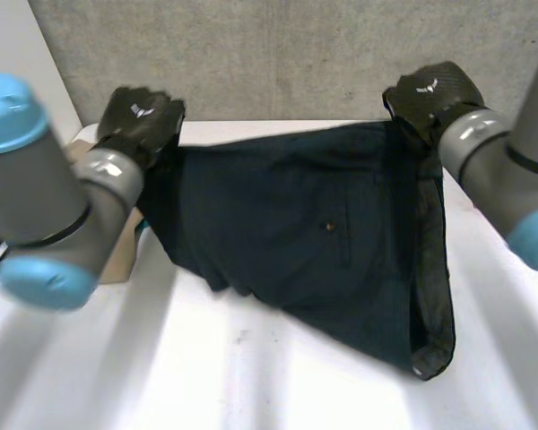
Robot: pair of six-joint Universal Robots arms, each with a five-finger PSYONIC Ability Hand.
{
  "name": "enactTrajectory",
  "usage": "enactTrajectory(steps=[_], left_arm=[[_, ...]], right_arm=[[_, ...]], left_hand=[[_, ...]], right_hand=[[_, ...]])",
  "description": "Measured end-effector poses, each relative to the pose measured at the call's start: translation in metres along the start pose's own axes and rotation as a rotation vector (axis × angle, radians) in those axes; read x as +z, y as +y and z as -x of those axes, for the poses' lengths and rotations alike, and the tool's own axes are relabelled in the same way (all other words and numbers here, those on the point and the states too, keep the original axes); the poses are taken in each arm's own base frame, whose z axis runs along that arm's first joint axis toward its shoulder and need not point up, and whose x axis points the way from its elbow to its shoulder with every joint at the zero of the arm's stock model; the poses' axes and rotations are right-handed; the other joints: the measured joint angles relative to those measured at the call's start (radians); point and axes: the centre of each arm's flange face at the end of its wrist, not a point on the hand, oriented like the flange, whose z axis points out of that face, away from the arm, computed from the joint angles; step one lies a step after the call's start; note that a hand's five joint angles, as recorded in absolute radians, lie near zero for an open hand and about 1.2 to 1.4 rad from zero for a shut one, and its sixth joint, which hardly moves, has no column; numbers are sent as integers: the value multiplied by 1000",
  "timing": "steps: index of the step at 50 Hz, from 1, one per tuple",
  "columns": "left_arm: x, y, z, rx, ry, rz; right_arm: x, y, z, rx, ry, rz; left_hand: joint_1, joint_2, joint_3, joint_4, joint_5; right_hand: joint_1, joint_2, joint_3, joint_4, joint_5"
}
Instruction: Fold the laundry.
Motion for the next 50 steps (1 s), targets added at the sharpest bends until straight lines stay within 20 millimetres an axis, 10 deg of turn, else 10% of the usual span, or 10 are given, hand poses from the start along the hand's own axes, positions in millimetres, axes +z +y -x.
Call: enactTrajectory(steps=[7, 11, 15, 21, 30, 39, 50], left_arm=[[65, -72, 18, 100, -253, -398], [64, -124, 38, 78, -422, -615], [54, -131, 35, 64, -432, -637], [35, -109, 18, 67, -363, -550], [-11, -19, -31, 120, -162, -230], [-74, 75, -75, 204, 77, 158], [-115, 80, -66, 224, 159, 326]], right_arm=[[52, -46, -29, 14, 316, -450], [54, -85, -52, 42, 476, -734], [52, -96, -57, 77, 473, -811], [56, -85, -49, 132, 354, -758], [65, 2, 6, 171, 67, -315], [30, 115, 83, 51, -235, 179], [-26, 123, 88, 1, -297, 292]], left_hand=[[0, 1, 1, 0, 0], [0, 1, 1, 0, 0], [0, 1, 1, 0, 0], [0, 1, 1, 0, 10], [0, 1, 1, 0, 10], [0, 1, 1, 0, 10], [0, 1, 1, 0, 10]], right_hand=[[0, 1, 0, 2, 0], [0, 1, 0, 3, 0], [7, 1, 0, 3, 3], [14, 1, 0, 3, 6], [14, 1, 0, 3, 6], [14, 1, 0, 3, 6], [14, 1, 0, 3, 6]])
